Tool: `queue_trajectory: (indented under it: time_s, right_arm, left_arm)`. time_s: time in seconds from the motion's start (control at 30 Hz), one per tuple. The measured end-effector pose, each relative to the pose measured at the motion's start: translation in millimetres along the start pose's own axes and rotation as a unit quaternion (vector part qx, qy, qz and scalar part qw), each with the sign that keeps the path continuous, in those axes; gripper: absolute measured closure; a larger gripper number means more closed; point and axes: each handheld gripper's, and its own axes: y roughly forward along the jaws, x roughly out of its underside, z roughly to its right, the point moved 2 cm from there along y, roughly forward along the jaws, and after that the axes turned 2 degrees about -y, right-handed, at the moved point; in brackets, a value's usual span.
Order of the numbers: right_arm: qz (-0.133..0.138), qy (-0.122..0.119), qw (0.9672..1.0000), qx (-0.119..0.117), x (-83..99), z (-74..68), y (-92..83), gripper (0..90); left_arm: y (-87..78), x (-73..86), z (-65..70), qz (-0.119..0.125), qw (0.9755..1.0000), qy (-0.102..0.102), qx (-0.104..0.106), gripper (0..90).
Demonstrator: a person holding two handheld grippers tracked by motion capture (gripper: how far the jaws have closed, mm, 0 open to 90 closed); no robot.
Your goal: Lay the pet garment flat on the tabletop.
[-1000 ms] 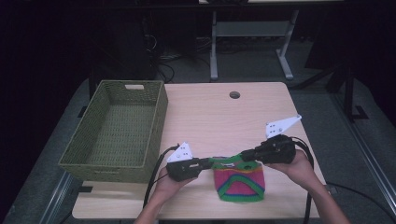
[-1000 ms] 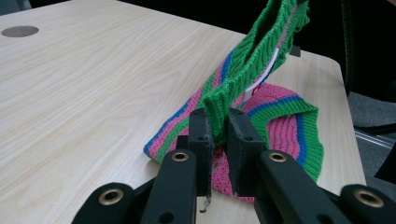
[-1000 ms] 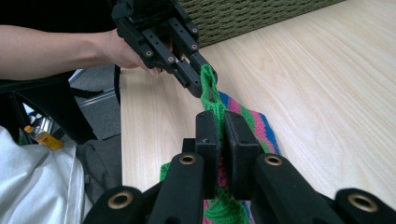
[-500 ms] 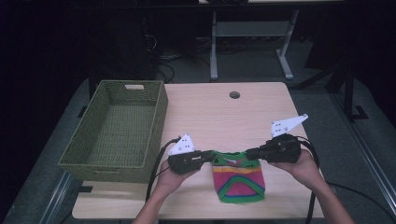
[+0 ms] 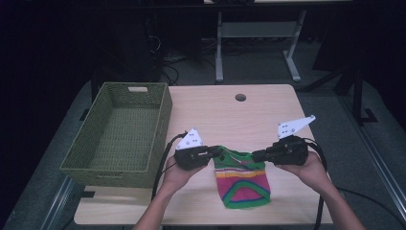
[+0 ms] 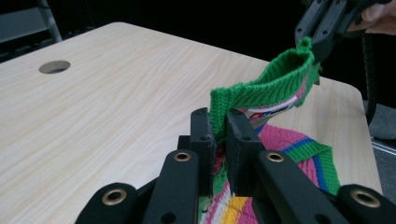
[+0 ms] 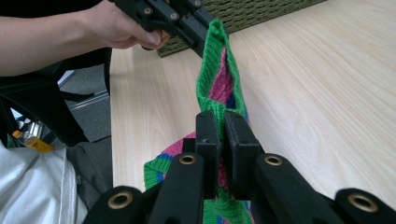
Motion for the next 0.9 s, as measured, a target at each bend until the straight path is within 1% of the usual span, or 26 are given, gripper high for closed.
queue_trajectory:
  time_s: [0.07,0.1,0.17,0.27,0.3,0.33,0.4,0.5,0.57,0.67,0.73,0.77,0.83,0.9]
  right_arm:
    - [0.003,0.002,1.0000,0.000,-1.2,0.7,1.9,84.6]
    - [0.003,0.002,1.0000,0.000,-1.7,0.9,3.0,84.6]
    - [0.000,0.003,1.0000,0.000,-2.4,1.1,5.5,84.7]
    - [-0.002,0.003,1.0000,0.001,-3.4,0.8,7.9,84.6]
    - [-0.003,0.003,1.0000,0.000,-3.5,1.1,8.6,84.7]
    - [-0.005,0.004,1.0000,0.000,-3.8,1.5,9.1,84.6]
    - [-0.006,0.006,1.0000,0.001,-4.4,3.4,9.6,84.6]
    - [-0.007,0.008,0.9999,0.004,-5.2,7.5,10.0,84.6]
    - [-0.009,0.011,0.9999,0.006,-5.2,9.6,11.1,84.6]
    - [-0.008,0.013,0.9998,0.010,-5.5,12.4,11.5,84.6]
    - [-0.006,0.013,0.9998,0.010,-5.3,14.3,12.0,84.6]
    - [-0.007,0.015,0.9998,0.011,-5.3,14.8,12.4,84.6]
    - [-0.009,0.015,0.9998,0.011,-5.2,16.0,13.4,84.6]
    - [-0.011,0.017,0.9997,0.011,-5.5,17.5,13.4,84.6]
  left_arm:
    - [0.0,-1.7,-2.4,-0.002,1.0000,-0.004,-0.001,82.4]
    - [0.0,-2.7,-3.9,-0.003,1.0000,-0.002,-0.004,82.4]
    - [-0.3,-4.2,-5.5,0.000,1.0000,-0.006,-0.003,82.4]
    - [0.4,-6.7,-7.5,-0.003,1.0000,-0.001,-0.007,82.4]
    - [0.9,-7.5,-7.7,-0.004,1.0000,-0.003,-0.007,82.4]
    - [1.1,-8.2,-8.5,-0.004,0.9999,0.001,-0.011,82.4]
    - [1.9,-9.4,-10.2,-0.006,0.9999,-0.002,-0.012,82.4]
    - [5.2,-10.8,-13.4,-0.015,0.9997,-0.007,-0.016,82.3]
    - [7.3,-11.6,-15.0,-0.016,0.9997,-0.008,-0.019,82.3]
    - [10.0,-13.2,-18.4,-0.021,0.9995,-0.006,-0.023,82.4]
    - [11.5,-14.6,-20.5,-0.019,0.9995,-0.007,-0.026,82.4]
    - [12.1,-15.3,-21.4,-0.022,0.9994,-0.009,-0.025,82.3]
    - [13.9,-16.7,-23.0,-0.026,0.9993,-0.004,-0.029,82.3]
    - [15.5,-18.1,-23.7,-0.026,0.9992,-0.006,-0.029,82.4]
